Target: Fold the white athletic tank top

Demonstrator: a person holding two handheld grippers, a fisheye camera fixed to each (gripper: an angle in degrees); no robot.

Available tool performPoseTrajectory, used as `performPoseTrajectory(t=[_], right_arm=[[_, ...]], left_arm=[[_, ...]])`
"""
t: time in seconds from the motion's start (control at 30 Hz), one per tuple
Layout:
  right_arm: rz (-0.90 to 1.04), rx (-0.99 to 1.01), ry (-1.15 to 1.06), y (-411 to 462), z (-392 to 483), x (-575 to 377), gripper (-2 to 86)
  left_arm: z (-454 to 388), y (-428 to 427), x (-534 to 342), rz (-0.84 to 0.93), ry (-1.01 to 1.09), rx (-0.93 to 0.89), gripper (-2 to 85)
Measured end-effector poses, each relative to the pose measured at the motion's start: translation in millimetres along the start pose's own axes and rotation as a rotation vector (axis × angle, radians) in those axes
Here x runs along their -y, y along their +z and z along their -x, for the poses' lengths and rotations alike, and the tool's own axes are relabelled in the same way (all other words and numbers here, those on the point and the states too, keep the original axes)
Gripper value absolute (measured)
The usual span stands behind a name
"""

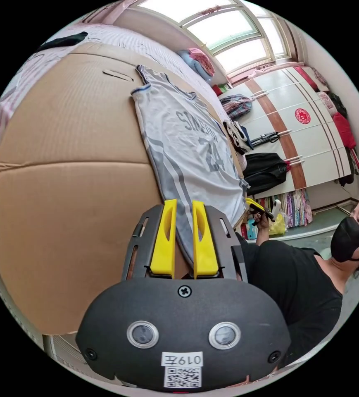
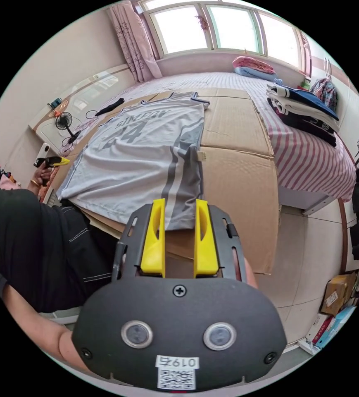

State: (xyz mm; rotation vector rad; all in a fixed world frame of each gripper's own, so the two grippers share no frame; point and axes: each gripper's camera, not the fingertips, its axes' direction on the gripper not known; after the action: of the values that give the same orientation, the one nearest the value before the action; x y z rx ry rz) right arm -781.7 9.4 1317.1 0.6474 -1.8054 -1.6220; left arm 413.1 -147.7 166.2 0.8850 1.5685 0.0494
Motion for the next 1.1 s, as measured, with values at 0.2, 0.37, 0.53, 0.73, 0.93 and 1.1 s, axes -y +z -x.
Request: performPoseTrajectory(t=[0.2,0.37,0.53,0.73,0.93,1.1], right_arm=[[-0.005,0.016,0.047,-3.8,-8.8,-2.2,10.0],[-0.020,0.017,0.073,-6.5,-14.5,2.8,8.2],[-0.046,-0.002,0.078,-9.4,-9.5,1.4,8.4],[-0.060,0.024,0.090,-9.9,-16.2,7.6,8.4],[-0.050,-0.015,0.081,-10.4,-17.3,16.4,8.2],[-0.068,0.035,0.103,-8.1,-28.1,21.6,8.6]], left_arm=[[-29.8,30.7,-39.2,-0.002,-0.053,0.064,4.8],[-39.3,31.6,-52.8,-0.075,-0.122,0.149,3.4],[-51.4,14.3,-66.0,-0.151,-0.170,0.210,5.3],[-63.7,18.9,-70.4,-0.112,-0.165,0.199,4.8],[-81.6,14.3,-72.8,-0.147,-0.175,0.306,5.9],[-95.0,14.4,-74.0,-0.118,-0.150,0.341,7.2]])
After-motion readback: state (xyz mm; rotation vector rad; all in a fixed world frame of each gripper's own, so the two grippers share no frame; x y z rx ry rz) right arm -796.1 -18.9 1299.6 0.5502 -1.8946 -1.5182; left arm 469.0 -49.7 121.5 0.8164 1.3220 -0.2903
